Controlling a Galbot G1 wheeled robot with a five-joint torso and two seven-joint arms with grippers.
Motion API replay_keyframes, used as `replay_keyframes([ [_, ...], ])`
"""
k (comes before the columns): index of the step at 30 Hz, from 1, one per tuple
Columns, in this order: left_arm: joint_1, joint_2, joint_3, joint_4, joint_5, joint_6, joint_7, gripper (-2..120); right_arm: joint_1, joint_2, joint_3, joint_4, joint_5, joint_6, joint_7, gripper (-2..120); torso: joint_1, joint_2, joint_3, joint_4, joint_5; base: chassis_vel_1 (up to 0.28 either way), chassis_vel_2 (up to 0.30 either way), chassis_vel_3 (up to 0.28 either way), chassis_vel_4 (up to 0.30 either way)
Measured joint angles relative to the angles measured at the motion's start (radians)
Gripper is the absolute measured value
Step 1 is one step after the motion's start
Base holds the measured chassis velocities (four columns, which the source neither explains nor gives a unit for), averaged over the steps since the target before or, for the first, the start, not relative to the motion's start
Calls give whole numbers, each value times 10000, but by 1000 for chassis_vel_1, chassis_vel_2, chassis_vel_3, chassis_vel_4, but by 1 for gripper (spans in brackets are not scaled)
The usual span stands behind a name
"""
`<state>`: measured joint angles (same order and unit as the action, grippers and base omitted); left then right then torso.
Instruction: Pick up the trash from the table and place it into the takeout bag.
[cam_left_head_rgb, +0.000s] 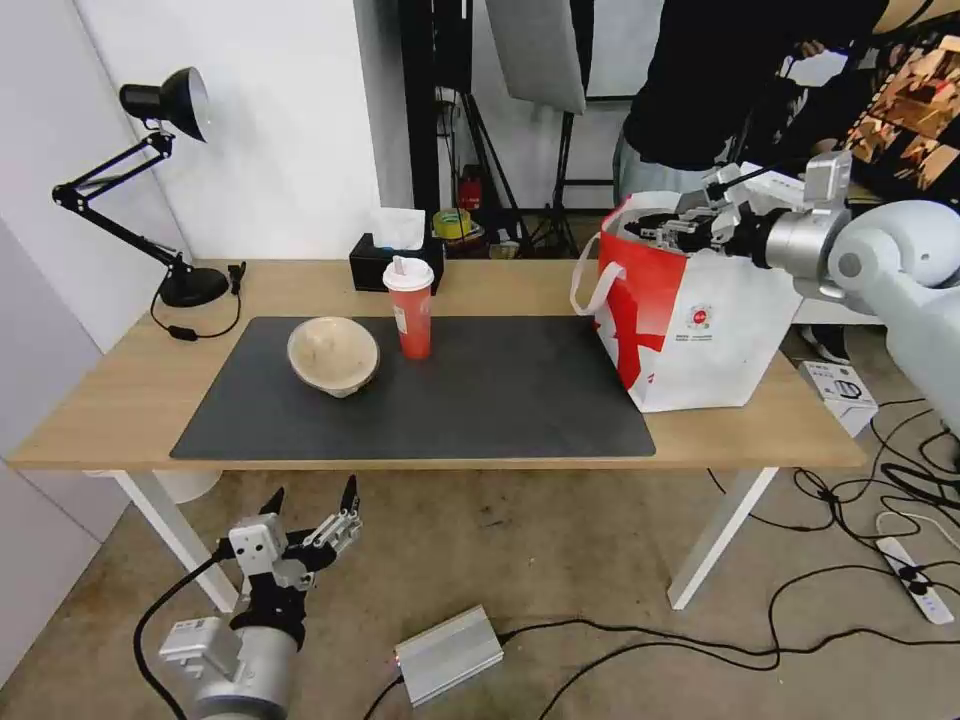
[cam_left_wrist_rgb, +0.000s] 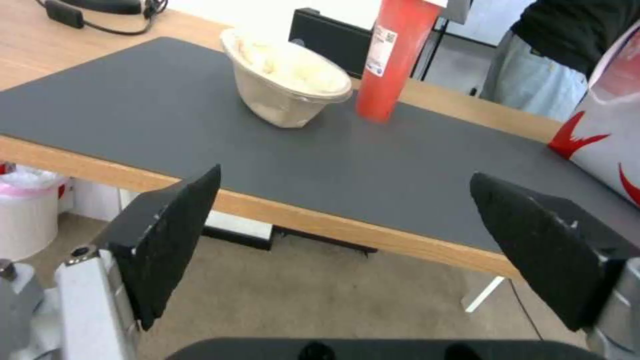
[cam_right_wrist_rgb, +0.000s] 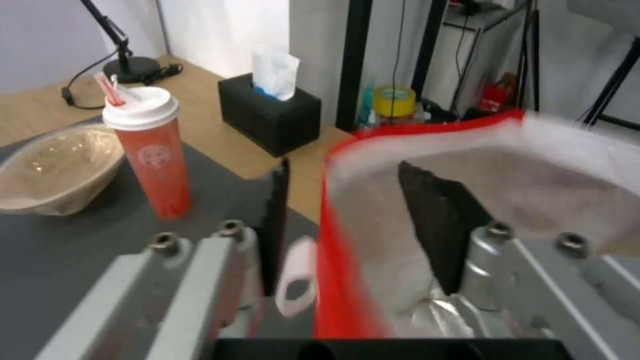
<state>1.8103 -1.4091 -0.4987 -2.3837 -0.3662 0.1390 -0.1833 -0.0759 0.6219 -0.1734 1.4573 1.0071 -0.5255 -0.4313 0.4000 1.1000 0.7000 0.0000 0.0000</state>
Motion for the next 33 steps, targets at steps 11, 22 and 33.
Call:
replay_keyframes([
  [11, 26, -37, 75, 5, 39, -2, 0, 100, 26, -79, 10, 46, -22, 22, 53, 89, 0, 0, 0, -1, 0, 0, 0, 0, 0],
  [22, 40, -67, 62, -3, 54, -13, 0, 100, -1, -47, 64, 92, -41, 48, 78, 100, 0, 0, 0, 0, 0, 0, 0, 0, 0],
  [33, 6, -5, -39, -41, 41, -14, 0, 100, -447, -73, 192, 768, 535, 1763, 1121, 100, 0, 0, -1, 0, -1, 0, 0, 0, 0],
])
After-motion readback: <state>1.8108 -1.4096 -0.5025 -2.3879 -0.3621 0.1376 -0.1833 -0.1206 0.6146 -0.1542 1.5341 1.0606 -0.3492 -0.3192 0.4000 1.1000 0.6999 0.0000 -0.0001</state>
